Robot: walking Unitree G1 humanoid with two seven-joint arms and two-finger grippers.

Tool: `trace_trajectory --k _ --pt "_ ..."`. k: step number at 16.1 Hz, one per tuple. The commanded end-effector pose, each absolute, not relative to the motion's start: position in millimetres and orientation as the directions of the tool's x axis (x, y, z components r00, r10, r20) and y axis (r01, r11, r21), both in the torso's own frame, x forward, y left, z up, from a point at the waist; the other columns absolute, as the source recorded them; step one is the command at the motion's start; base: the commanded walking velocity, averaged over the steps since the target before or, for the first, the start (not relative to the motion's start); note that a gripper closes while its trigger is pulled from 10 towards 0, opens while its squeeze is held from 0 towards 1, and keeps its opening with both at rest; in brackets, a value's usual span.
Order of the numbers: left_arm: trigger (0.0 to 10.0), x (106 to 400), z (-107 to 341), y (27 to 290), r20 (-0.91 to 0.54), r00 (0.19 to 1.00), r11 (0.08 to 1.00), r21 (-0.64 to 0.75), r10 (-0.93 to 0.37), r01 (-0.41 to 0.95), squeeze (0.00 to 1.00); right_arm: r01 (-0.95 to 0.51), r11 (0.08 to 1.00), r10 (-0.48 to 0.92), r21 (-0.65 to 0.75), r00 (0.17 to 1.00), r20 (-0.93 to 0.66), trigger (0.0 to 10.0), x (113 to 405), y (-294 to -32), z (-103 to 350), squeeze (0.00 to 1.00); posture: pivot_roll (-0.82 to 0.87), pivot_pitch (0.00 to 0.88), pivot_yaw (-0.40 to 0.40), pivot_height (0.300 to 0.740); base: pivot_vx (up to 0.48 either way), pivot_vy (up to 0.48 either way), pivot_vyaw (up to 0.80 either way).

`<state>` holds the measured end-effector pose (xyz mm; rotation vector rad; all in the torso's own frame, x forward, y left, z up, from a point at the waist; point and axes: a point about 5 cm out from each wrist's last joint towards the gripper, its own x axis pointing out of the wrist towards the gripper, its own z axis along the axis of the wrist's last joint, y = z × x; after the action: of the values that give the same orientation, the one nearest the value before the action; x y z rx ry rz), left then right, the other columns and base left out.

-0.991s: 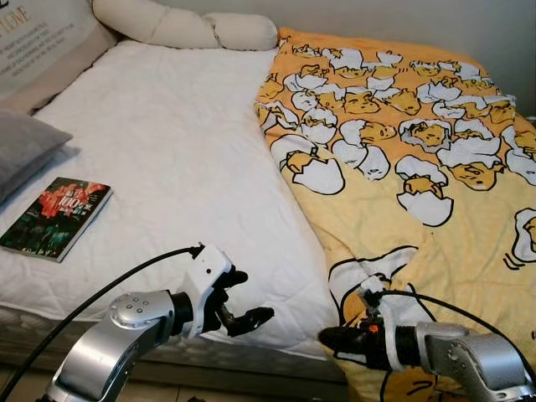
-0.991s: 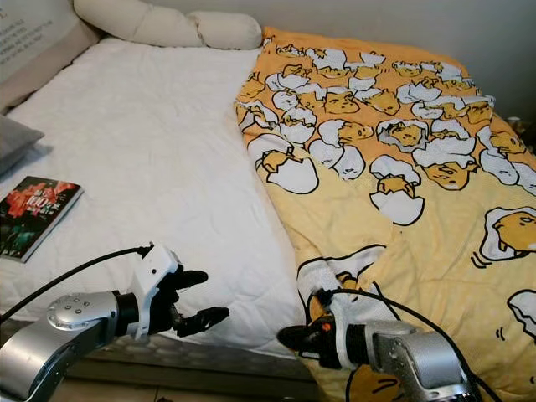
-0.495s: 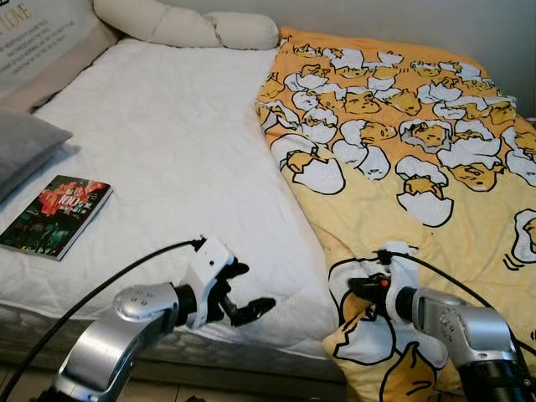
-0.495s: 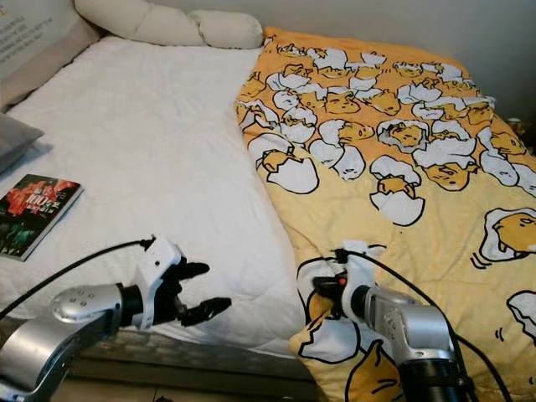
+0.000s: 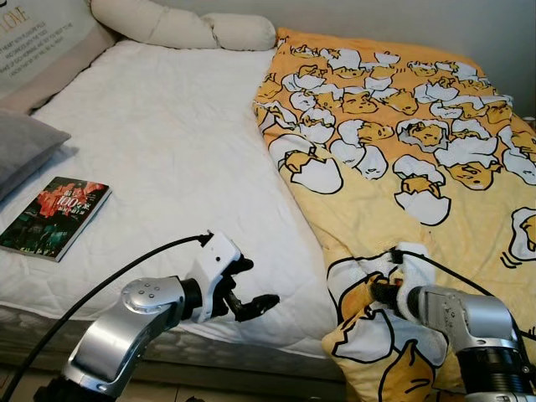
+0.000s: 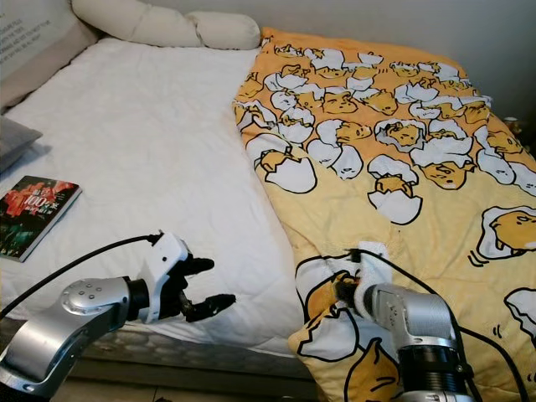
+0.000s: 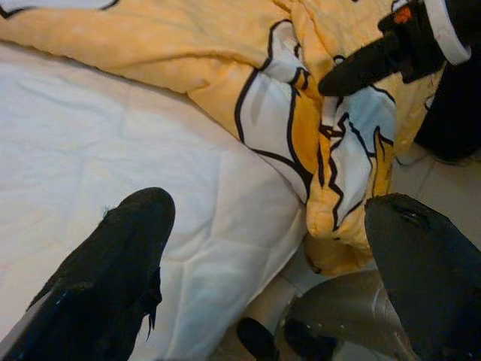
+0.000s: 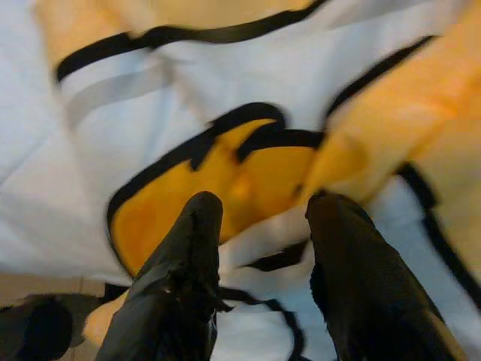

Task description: Clean up the room

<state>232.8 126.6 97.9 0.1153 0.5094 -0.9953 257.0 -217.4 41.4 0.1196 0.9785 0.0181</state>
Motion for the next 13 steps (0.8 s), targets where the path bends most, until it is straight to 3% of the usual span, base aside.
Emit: trace_trajectory --k 1,10,11,12,13 --pt "10.0 234 99 124 -0.454 0.423 0.531 -0.139 -0.784 0.836 1.00 0.080 0.993 0.024 0.081 0.550 -0.835 10.0 258 -226 44 1.00 -0.07 0.000 -0.069 0.740 0.000 0.000 0.00" --pt "10.0 232 97 122 -0.454 0.407 0.520 -0.155 -0.792 0.840 1.00 0.098 0.993 0.017 0.065 0.428 -0.903 10.0 246 -223 27 1.00 -0.07 0.000 -0.084 0.740 0.000 0.000 0.00" --pt "10.0 233 97 123 -0.457 0.412 0.523 -0.146 -0.788 0.840 1.00 0.100 0.991 0.039 0.086 0.405 -0.913 10.0 245 -219 23 0.70 -0.07 0.000 -0.082 0.740 0.000 0.000 0.00" --pt "10.0 233 97 123 -0.460 0.416 0.525 -0.137 -0.785 0.840 1.00 0.101 0.990 0.047 0.094 0.394 -0.918 10.0 245 -217 21 0.00 -0.07 0.000 -0.080 0.740 0.000 0.000 0.00" --pt "10.0 235 97 124 -0.463 0.421 0.527 -0.124 -0.780 0.841 1.00 0.120 0.985 0.071 0.127 0.389 -0.919 10.0 245 -213 18 0.00 -0.07 0.000 -0.076 0.740 0.000 0.000 0.00"
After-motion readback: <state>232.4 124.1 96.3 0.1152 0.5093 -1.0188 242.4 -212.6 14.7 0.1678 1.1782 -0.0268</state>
